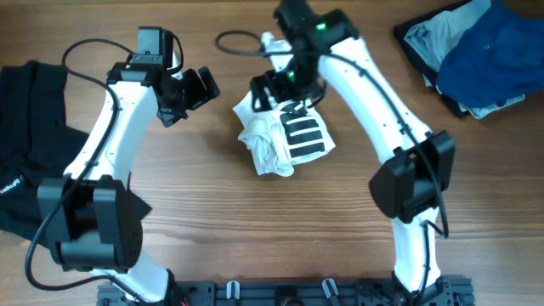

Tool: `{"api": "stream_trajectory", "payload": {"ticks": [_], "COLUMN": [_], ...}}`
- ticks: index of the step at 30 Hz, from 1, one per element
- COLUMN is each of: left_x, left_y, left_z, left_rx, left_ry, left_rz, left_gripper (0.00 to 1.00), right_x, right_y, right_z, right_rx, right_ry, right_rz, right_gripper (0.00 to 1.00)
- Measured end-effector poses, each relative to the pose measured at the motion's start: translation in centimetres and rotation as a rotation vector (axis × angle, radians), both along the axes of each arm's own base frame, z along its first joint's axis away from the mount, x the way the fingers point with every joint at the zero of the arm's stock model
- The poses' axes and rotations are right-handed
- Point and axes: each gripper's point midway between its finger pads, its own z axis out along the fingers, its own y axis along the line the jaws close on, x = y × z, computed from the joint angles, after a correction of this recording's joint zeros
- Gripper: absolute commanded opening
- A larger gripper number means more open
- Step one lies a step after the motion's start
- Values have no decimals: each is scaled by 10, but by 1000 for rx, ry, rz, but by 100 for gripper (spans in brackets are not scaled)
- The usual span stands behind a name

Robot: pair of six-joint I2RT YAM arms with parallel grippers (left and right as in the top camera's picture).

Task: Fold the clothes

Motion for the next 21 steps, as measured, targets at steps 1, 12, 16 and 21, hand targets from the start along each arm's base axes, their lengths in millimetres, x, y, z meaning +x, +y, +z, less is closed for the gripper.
{"api": "stream_trajectory", "payload": {"ticks": [1,12,16,21], "left_x": [0,-1,-3,-5], "left_y": [0,0,0,0], "left_z": [0,0,-1,-2], "left_rx": [0,0,1,2], "left_ry": [0,2,12,20], "left_rz": [0,0,0,0], "left_gripper": [100,100,100,100], "right_x": [9,26,14,7], "right_y": [-15,-124,-107,-97], "right_z": [-4,-83,-106,-115], "right_rx": [-3,94,149,215], "right_ry": [4,266,320,342], "right_rz": [-44,-238,-139,-62], "right_gripper": [100,100,100,100]}}
